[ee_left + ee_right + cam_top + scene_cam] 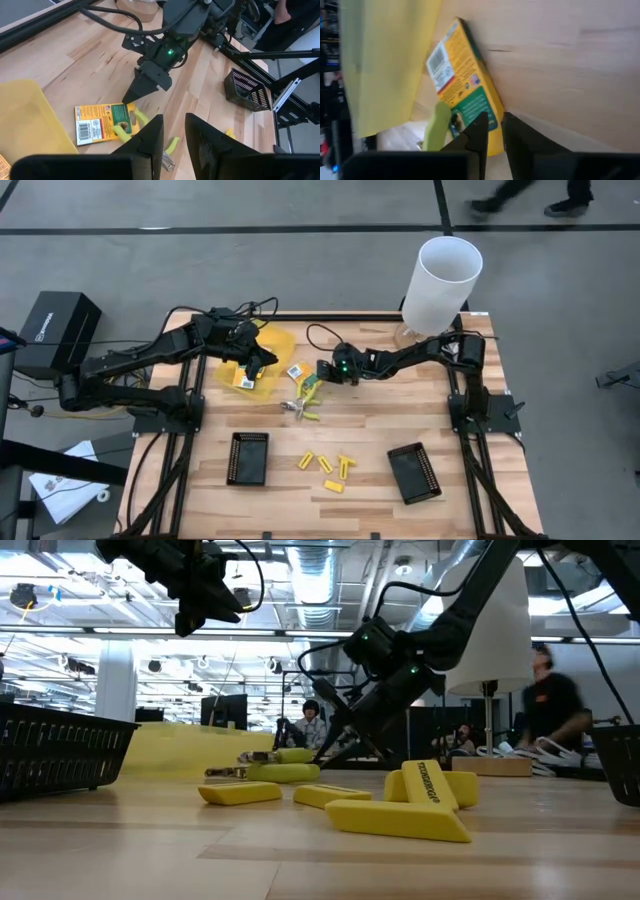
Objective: Pick & Place School Supplies
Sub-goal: Put the yellow crayon box into the yellow bin
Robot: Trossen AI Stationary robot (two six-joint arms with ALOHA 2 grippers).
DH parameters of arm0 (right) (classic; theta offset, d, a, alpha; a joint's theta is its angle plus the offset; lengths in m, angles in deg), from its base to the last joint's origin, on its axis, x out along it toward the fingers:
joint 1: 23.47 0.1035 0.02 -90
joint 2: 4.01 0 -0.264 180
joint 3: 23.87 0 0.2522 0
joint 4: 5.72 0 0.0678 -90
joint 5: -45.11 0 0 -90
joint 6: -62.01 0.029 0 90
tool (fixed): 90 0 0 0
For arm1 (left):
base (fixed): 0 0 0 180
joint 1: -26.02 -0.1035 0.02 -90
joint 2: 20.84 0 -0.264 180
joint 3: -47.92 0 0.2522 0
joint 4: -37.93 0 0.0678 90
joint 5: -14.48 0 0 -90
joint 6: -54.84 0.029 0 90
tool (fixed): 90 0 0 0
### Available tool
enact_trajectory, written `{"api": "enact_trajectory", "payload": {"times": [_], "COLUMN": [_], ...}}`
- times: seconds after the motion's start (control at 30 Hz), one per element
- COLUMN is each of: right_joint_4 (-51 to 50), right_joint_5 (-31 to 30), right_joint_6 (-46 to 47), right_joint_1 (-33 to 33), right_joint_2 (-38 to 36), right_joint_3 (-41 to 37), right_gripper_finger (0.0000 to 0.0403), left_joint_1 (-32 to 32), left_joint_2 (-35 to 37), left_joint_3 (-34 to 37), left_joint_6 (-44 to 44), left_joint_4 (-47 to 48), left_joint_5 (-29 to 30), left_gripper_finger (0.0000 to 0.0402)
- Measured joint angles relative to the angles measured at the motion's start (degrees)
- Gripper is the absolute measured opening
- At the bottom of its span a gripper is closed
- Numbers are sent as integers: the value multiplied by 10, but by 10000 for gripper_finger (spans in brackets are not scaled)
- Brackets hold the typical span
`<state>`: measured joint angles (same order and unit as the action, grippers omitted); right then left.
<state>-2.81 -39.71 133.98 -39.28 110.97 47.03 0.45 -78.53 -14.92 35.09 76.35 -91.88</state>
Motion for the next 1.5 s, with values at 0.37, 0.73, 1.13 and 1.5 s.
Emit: {"api": "enact_trajectory", "payload": {"times": [0.37,0.73,1.13,1.5], "right_joint_4": [-2,-36,-27,-13], "right_joint_5": [30,67,53,39], "right_joint_6": [-1,-17,11,28], "right_joint_1": [15,11,31,31], "right_joint_2": [0,-2,-2,-1], "right_joint_3": [0,1,0,-1], "right_gripper_finger": [93,143,125,107], "left_joint_1": [0,0,0,0], "left_joint_2": [0,0,0,0], "left_joint_3": [0,0,0,0], "left_joint_6": [0,0,3,4], "left_joint_4": [0,2,8,14], "left_joint_5": [0,-12,-15,-14], "left_gripper_finger": [76,76,76,76]}}
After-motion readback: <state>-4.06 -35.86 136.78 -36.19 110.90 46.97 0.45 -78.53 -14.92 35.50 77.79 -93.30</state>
